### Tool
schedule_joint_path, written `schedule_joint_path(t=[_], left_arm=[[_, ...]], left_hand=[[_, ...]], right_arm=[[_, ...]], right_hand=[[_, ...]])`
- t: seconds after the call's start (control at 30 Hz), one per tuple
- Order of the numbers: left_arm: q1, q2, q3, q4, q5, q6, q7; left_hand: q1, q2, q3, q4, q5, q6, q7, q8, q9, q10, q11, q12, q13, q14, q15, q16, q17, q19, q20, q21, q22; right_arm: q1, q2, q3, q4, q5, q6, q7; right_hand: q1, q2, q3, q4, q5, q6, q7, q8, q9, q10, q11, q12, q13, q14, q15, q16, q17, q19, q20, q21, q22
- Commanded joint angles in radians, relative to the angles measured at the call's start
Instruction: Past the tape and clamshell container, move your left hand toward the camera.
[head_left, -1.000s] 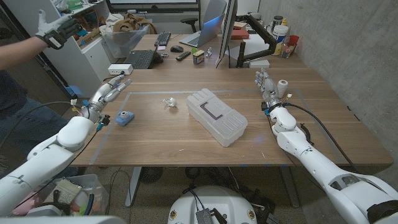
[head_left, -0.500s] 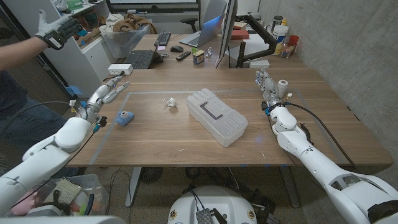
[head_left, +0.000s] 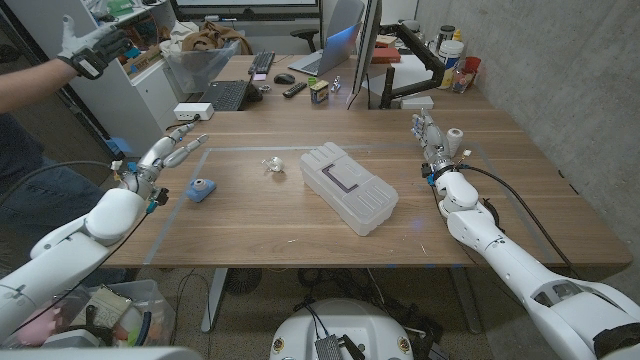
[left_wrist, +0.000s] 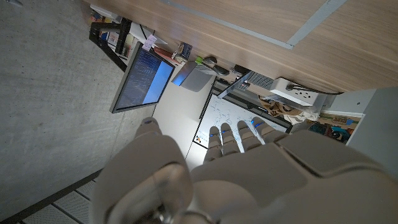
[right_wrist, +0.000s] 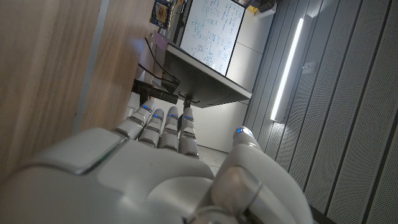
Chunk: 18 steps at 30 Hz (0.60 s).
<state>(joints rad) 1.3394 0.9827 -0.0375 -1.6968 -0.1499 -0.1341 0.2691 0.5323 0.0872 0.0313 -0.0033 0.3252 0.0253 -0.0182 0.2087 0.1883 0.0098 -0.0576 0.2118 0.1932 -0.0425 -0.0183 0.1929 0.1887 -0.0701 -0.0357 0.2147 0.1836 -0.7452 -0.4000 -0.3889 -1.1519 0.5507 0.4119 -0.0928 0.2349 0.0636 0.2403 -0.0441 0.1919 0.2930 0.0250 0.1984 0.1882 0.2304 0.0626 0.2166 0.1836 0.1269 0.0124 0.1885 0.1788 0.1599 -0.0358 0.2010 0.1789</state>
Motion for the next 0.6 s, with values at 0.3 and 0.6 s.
schedule_joint_path(t=[0.3, 0.6], left_arm=[[0.036, 0.016, -0.027, -0.012, 0.102, 0.036, 0.039], [0.02, 0.012, -0.011, 0.001, 0.134, 0.046, 0.054]], left_hand=[[0.024, 0.003, 0.001, -0.011, -0.003, -0.017, -0.033, -0.007, 0.005, -0.019, -0.009, -0.008, 0.002, -0.005, -0.003, -0.001, 0.002, 0.005, 0.0, 0.003, 0.005], [0.033, 0.001, 0.001, -0.017, -0.003, -0.047, -0.035, -0.016, 0.005, -0.022, -0.012, -0.008, 0.003, -0.003, -0.003, 0.001, 0.003, 0.006, 0.011, 0.003, 0.006]], right_arm=[[0.004, -0.005, -0.001, 0.004, -0.008, 0.005, 0.002], [-0.007, -0.016, 0.005, -0.017, -0.003, 0.002, 0.003]], right_hand=[[0.003, 0.006, 0.004, -0.008, -0.001, 0.015, -0.002, 0.002, 0.003, 0.017, -0.005, 0.004, 0.002, 0.013, 0.002, 0.001, 0.005, 0.018, 0.001, 0.003, 0.005], [0.002, 0.006, 0.003, -0.009, -0.001, 0.016, -0.002, 0.002, 0.003, 0.018, -0.007, 0.004, 0.002, 0.016, 0.002, 0.002, 0.005, 0.02, 0.001, 0.003, 0.005]])
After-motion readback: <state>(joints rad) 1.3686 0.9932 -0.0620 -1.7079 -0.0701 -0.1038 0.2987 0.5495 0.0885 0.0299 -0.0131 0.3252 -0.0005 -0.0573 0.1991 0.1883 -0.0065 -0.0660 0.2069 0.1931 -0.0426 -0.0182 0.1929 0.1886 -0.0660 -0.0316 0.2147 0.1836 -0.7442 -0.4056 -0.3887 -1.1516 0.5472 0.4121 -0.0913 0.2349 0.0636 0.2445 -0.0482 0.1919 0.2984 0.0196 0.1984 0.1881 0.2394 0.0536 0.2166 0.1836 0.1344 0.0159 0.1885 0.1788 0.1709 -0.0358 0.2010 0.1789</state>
